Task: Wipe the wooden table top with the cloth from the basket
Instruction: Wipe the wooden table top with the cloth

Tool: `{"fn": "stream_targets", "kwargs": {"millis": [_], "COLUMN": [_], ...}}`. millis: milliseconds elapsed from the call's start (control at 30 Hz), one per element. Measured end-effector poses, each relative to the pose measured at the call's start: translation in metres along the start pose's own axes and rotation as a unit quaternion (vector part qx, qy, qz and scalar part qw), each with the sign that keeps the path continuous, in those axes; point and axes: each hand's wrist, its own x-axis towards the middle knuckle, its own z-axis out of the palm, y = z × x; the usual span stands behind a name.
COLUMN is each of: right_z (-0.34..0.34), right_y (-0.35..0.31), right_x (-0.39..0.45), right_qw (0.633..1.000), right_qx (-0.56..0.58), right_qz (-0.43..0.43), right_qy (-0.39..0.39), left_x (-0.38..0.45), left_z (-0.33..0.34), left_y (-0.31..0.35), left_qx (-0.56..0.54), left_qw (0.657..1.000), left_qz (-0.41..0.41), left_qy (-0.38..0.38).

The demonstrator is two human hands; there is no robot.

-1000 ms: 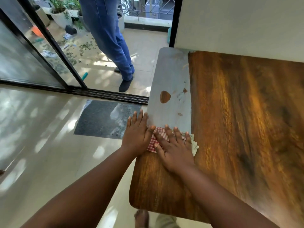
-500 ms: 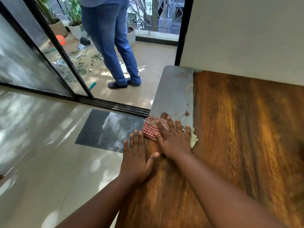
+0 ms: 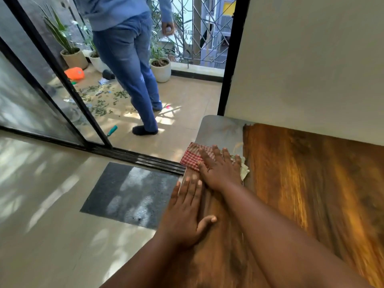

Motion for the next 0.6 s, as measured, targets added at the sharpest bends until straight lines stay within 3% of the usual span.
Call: {"fn": "stream_targets", "kwargs": {"millis": [200, 600], "right_z": [-0.017, -0.039], "right_y": [0.018, 0.037], "right_x": [0.069, 0.154], "right_qw": [0.999, 0.999], "right_qx": [-0.001, -0.011], "right_qz": [0.024, 0.035], "right_qy": [-0.023, 0.006], "left_x": [0.005, 0.014], "left_z": [0.005, 0.008], "left_y": [-0.002, -0.006], "left_qx": [-0.033, -0.012], "left_qw": [0.999, 0.999], "left_qz": [0.019, 0.033], "left_qy": [-0.008, 0.002]}}
